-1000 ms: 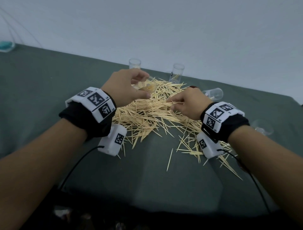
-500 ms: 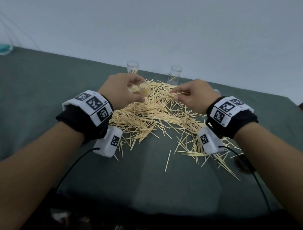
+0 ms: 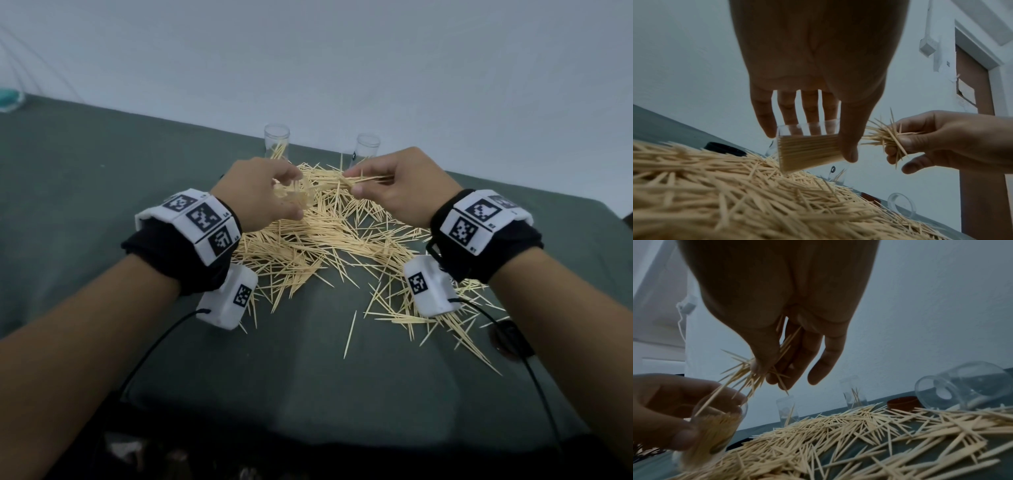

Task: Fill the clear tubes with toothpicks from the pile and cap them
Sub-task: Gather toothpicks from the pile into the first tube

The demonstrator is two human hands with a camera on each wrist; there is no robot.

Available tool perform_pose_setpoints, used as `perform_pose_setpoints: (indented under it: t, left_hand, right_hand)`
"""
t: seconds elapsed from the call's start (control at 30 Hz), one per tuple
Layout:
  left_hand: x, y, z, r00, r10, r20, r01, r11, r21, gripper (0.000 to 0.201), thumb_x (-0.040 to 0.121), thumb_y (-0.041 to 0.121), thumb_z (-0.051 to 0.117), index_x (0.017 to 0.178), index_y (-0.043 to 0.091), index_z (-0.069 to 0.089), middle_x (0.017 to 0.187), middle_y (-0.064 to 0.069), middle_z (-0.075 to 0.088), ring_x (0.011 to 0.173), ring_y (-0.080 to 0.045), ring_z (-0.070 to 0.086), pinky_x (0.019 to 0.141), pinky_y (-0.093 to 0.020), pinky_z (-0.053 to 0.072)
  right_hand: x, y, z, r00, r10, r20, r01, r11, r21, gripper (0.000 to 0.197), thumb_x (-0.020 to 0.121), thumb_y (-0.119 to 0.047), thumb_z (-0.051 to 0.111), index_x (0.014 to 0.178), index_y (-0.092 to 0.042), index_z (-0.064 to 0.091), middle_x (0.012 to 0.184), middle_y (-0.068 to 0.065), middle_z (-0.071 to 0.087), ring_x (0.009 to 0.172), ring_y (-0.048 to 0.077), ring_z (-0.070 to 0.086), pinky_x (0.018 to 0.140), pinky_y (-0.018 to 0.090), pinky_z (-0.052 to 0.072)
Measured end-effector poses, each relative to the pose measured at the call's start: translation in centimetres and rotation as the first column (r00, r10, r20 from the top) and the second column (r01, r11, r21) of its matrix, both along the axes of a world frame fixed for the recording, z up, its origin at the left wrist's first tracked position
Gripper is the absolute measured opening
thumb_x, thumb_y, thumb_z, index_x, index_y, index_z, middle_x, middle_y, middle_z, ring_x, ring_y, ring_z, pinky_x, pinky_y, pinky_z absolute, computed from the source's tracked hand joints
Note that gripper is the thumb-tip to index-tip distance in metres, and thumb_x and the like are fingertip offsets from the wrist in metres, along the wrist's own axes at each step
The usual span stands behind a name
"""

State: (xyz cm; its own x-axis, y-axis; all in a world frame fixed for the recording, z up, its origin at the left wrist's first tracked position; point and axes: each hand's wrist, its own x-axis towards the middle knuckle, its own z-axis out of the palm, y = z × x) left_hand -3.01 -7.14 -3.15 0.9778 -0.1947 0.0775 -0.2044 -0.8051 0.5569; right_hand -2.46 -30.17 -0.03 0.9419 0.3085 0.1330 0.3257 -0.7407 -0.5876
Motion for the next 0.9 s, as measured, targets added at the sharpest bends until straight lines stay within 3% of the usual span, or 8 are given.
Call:
perform_pose_setpoints:
  t: [0.07,0.13,0.27,0.43,0.6,0.67,0.8,0.9]
  left_hand:
    - [-0.2,-0.3,0.2,1.0,-0.012,0.007,0.012,1.0,-0.015,0.061,0.078,0.041,0.078,0.133,0.029,0.055,0.123,0.012,0.06,0.105,-0.005,0.052,0.087,-0.025,0.039]
    - [-0.3,-0.5,0.3,1.0,-0.019,0.019,0.019,1.0,-0.023,0.06,0.078,0.042,0.078,0.132,0.029,0.056,0.122,0.012,0.061,0.105,-0.005,0.053,0.087,-0.025,0.039]
    - [-0.6,-0.9,0.4,1.0,-0.008,0.016,0.008,0.999,-0.045,0.059,0.076,0.041,0.08,0.129,0.027,0.059,0.118,0.013,0.061,0.105,-0.006,0.054,0.083,-0.024,0.038]
    - [-0.9,-1.3,0.5,1.0,-0.012,0.003,0.012,0.998,-0.065,0.055,0.076,0.039,0.08,0.125,0.025,0.061,0.102,0.015,0.056,0.101,-0.006,0.053,0.079,-0.022,0.037]
    - [-0.9,-1.5,0.4,1.0,-0.015,-0.007,0.014,0.994,-0.11,0.052,0.075,0.038,0.08,0.123,0.027,0.062,0.087,0.027,0.051,0.102,-0.005,0.055,0.075,-0.019,0.036]
    - [-0.9,-1.5,0.4,1.0,-0.01,-0.01,0.009,0.992,-0.123,0.054,0.075,0.038,0.081,0.124,0.027,0.061,0.086,0.028,0.049,0.102,-0.005,0.054,0.068,-0.015,0.037]
    - [-0.7,-1.3,0.3,1.0,0.008,-0.004,-0.008,0.995,-0.097,0.057,0.075,0.039,0.081,0.126,0.026,0.06,0.104,0.016,0.06,0.103,-0.007,0.055,0.078,-0.021,0.039]
    - [-0.5,-1.0,0.2,0.999,0.033,-0.02,-0.034,0.995,-0.089,0.057,0.075,0.04,0.081,0.126,0.026,0.06,0.111,0.013,0.059,0.104,-0.008,0.054,0.079,-0.026,0.042]
  right_hand:
    - [0.0,0.4,-0.3,1.0,0.006,0.0,-0.006,1.0,-0.02,0.02,0.089,-0.028,0.068,0.108,-0.032,0.072,0.08,-0.015,0.069,0.053,-0.009,0.051,0.062,0.012,0.04]
    - [0.1,0.8,-0.6,1.0,0.004,0.001,-0.004,0.998,-0.065,0.021,0.089,-0.03,0.068,0.111,-0.032,0.071,0.087,-0.018,0.067,0.067,-0.014,0.056,0.071,0.012,0.041]
    - [-0.1,1.5,-1.1,1.0,0.02,0.002,-0.019,0.988,-0.154,0.03,0.09,-0.033,0.067,0.12,-0.031,0.067,0.115,-0.008,0.068,0.103,0.005,0.061,0.097,0.026,0.045]
    - [-0.6,2.3,-1.4,0.999,0.05,0.015,-0.046,0.978,-0.205,0.032,0.092,-0.034,0.064,0.123,-0.031,0.065,0.124,-0.008,0.065,0.114,0.008,0.058,0.103,0.028,0.042]
    - [-0.9,2.7,-1.4,0.996,0.06,0.067,-0.047,0.982,-0.184,0.029,0.092,-0.031,0.065,0.121,-0.028,0.067,0.109,-0.007,0.069,0.095,0.005,0.061,0.091,0.023,0.046]
    - [-0.8,2.8,-1.5,0.993,0.059,0.103,-0.039,0.982,-0.184,0.029,0.091,-0.031,0.066,0.119,-0.026,0.067,0.108,-0.009,0.067,0.095,0.003,0.058,0.091,0.02,0.043]
    - [-0.7,2.8,-1.4,0.992,0.035,0.123,-0.013,0.985,-0.173,0.023,0.09,-0.028,0.066,0.112,-0.024,0.07,0.097,-0.01,0.067,0.084,0.003,0.059,0.079,0.015,0.041]
    - [-0.7,2.7,-1.1,0.994,0.023,0.107,-0.008,0.99,-0.141,0.021,0.091,-0.026,0.066,0.111,-0.024,0.071,0.093,-0.009,0.067,0.076,0.001,0.06,0.073,0.014,0.041]
